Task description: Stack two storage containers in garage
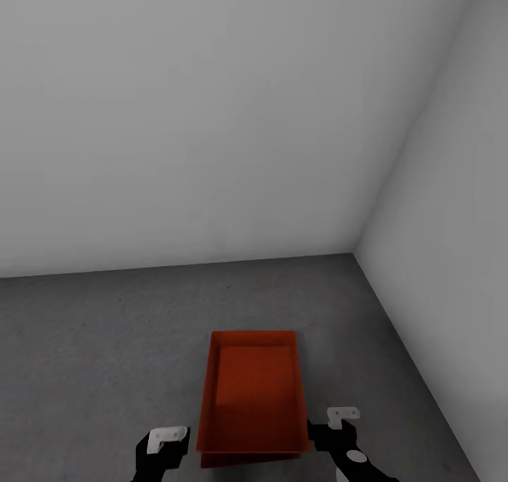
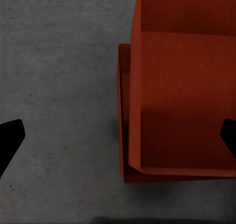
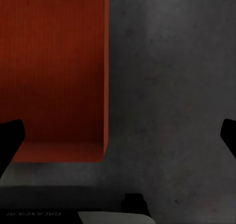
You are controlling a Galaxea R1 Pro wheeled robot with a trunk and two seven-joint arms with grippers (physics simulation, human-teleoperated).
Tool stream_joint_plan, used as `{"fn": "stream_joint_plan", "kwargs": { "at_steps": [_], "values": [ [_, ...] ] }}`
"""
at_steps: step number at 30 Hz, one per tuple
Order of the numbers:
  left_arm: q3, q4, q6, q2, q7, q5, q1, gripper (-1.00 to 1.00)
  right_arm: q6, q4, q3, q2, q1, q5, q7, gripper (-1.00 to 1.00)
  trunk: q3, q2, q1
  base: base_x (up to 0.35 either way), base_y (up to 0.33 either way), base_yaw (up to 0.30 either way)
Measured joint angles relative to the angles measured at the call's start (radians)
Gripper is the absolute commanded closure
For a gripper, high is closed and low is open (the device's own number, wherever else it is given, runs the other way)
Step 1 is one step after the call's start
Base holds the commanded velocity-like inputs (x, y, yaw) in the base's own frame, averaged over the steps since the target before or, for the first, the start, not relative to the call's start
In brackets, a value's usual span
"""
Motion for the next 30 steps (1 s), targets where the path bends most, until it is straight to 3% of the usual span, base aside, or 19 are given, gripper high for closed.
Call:
{"fn": "stream_joint_plan", "kwargs": {
  "at_steps": [30],
  "values": [
    [0.0,0.001,0.0,0.0,0.0,0.0,0.0,-1.0,0.0,0.0,-0.001,0.0,0.0,0.0,0.0,-1.0,0.049,0.0,0.0,0.0,0.0,0.0]
  ]
}}
